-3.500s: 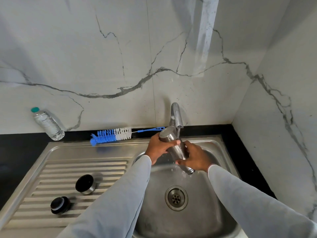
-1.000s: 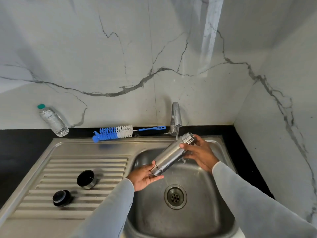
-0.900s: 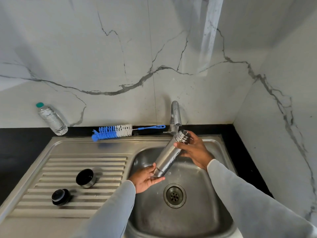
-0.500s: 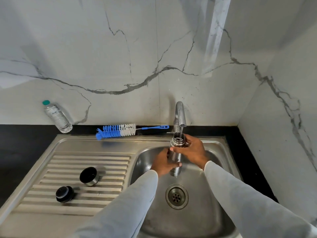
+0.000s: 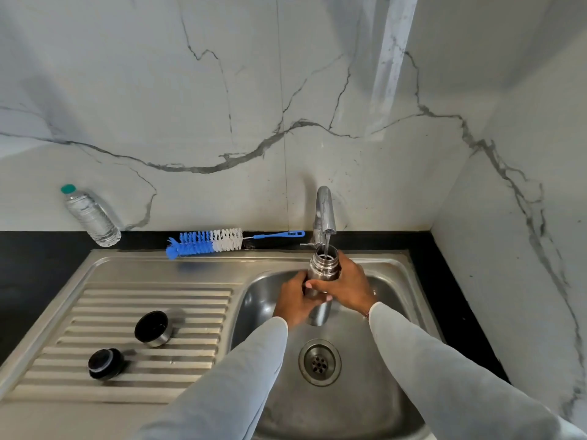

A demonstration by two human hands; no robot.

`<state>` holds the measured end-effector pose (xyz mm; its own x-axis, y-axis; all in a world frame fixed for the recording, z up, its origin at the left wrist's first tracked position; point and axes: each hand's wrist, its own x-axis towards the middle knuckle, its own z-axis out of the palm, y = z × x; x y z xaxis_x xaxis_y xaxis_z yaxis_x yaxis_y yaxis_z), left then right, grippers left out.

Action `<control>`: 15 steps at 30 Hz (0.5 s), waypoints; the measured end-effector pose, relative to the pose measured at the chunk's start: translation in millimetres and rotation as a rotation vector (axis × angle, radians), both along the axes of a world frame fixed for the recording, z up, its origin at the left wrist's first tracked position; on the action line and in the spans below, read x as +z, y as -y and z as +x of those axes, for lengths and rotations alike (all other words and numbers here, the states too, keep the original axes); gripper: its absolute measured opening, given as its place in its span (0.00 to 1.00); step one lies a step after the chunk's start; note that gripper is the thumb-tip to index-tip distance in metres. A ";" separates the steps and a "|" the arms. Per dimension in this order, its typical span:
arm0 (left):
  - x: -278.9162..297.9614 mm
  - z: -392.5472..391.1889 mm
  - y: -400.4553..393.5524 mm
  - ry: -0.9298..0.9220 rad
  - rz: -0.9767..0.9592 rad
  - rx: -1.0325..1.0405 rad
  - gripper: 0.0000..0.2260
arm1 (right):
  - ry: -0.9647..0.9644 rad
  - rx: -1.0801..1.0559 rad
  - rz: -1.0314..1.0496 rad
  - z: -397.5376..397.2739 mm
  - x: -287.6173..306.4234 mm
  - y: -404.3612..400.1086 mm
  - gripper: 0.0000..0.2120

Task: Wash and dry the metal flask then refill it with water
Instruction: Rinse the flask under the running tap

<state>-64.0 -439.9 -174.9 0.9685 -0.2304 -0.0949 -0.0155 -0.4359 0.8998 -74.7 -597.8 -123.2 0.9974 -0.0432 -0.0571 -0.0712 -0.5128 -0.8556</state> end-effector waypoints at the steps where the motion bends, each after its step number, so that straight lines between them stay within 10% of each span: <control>1: 1.9 3.0 -0.1 0.006 -0.003 -0.012 0.23 | 0.002 -0.018 -0.002 2.2 -1.4 0.9 0.37; 15: -3.0 17.1 -42.9 -0.039 0.331 -0.086 0.39 | -0.022 -0.020 -0.108 -4.1 -16.2 -3.9 0.34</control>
<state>-46.9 -397.1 -177.9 0.9410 -0.2617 -0.2147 -0.0336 -0.7033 0.7101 -78.8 -593.9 -139.4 0.9949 -0.0704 -0.0728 -0.1005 -0.5999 -0.7938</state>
